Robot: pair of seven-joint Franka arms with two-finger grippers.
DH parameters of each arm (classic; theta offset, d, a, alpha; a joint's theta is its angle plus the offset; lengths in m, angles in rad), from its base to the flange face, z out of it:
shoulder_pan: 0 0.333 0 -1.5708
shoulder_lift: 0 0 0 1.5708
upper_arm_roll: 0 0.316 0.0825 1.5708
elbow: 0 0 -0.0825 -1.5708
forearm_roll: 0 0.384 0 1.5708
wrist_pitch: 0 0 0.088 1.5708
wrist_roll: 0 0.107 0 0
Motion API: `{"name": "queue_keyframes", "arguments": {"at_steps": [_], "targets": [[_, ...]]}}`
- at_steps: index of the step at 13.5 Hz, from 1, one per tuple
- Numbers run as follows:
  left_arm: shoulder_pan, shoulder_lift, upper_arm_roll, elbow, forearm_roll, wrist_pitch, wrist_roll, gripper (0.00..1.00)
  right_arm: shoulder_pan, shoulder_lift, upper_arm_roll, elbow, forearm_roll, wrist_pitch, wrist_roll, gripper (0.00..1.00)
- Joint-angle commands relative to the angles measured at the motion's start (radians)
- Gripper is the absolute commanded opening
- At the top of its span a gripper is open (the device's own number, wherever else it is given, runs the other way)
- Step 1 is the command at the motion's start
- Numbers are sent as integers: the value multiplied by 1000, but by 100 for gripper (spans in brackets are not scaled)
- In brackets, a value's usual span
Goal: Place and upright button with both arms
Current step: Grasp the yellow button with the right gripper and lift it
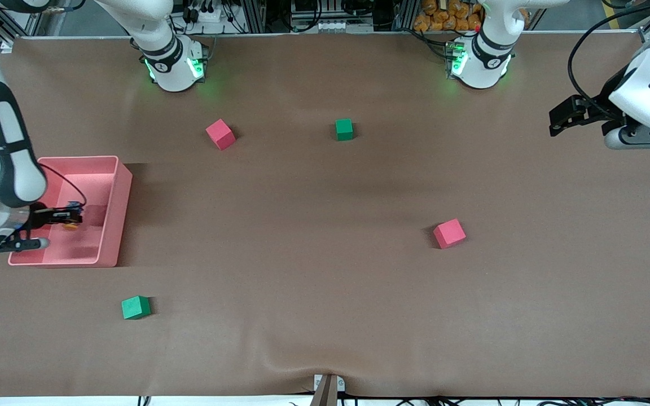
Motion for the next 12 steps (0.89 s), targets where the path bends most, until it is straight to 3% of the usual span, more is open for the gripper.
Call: {"name": "queue_keyframes", "arguments": {"at_steps": [1, 4, 7, 9, 12], "targets": [[13, -15, -3, 7, 27, -13, 23, 100, 0, -5, 17, 165, -1, -206, -9, 0], [8, -9, -10, 7, 75, -2, 14, 100, 63, -28, 21, 270, 10, -376, 11, 0], [12, -12, -5, 8, 69, -4, 23, 100, 177, -48, 21, 310, 120, -487, 228, 0], [31, -17, 0, 7, 67, -10, 26, 100, 274, -48, 20, 316, 227, -498, 383, 0], [34, -29, 1, 7, 67, -17, 26, 100, 452, -38, 20, 341, 260, -423, 581, 0]]}}
